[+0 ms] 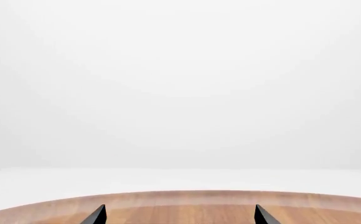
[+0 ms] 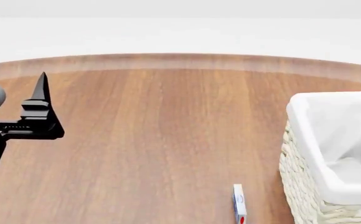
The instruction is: Pick up the alphabet soup and the cream cheese box, and put them in the basket.
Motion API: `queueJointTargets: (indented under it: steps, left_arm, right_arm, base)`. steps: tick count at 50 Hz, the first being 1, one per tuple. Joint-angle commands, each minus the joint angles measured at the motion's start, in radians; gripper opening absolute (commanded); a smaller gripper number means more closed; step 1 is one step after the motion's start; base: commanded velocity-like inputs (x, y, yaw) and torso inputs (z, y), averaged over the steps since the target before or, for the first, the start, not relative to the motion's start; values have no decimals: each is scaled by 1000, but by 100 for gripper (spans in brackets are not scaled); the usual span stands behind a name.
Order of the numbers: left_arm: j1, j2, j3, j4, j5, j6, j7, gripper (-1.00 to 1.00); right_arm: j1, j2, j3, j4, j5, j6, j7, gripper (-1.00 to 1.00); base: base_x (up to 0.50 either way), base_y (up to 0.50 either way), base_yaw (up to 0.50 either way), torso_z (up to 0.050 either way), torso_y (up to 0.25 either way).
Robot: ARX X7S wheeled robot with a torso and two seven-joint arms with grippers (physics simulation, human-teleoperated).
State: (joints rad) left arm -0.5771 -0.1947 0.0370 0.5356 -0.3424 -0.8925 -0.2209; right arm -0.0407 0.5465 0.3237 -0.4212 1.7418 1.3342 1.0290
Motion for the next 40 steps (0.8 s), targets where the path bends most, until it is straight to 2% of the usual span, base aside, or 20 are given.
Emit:
queueJointTargets:
  steps: [1, 13, 26, 40]
  left_arm:
    - [-1, -6, -3, -3, -8, 1, -5, 100]
    - [2, -9, 0, -16, -12, 14, -7, 100]
    - [4, -13, 5, -33, -14, 30, -10, 100]
    - [9, -18, 7, -46, -19, 41, -15, 100]
  right_arm:
    - [-169, -24, 78, 1, -79, -25, -109, 100]
    - [-245, -58, 224, -48, -103, -130, -102, 100]
    - [-252, -59, 264, -68, -97, -167, -74, 100]
    - [-299, -88, 364, -74, -115, -238, -45, 100]
  base:
    - [0, 0, 0, 0, 0]
    - [0, 0, 0, 0, 0]
    - [0, 0, 0, 0, 0]
    - [0, 0, 0, 0, 0]
